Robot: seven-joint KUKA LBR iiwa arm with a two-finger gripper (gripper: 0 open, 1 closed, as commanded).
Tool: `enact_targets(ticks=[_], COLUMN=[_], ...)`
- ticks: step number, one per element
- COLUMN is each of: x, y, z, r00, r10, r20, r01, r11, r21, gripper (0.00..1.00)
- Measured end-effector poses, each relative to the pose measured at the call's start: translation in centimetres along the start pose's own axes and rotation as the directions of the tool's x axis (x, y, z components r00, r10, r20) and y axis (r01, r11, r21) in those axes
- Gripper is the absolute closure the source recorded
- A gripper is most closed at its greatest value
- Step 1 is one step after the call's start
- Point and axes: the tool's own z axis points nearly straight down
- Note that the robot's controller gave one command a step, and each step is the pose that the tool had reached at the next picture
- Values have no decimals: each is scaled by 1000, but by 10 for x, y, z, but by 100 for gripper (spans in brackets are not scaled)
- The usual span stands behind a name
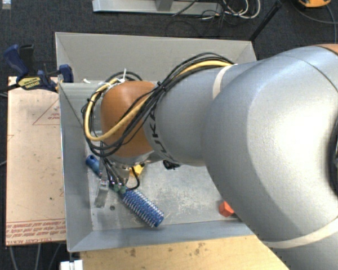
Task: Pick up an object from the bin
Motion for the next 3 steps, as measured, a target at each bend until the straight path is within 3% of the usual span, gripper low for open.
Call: enact_targets(ticks=[1, 2, 3], x=[-11, -17, -17], y=[-18, -23, -23], z=[0, 32, 32], r00=[982, 935, 935], r10=[189, 355, 353], r20=[0, -2, -2], r01=[-189, -355, -353], r11=[982, 935, 935], r21=[3, 4, 4], gripper=[0, 0, 0])
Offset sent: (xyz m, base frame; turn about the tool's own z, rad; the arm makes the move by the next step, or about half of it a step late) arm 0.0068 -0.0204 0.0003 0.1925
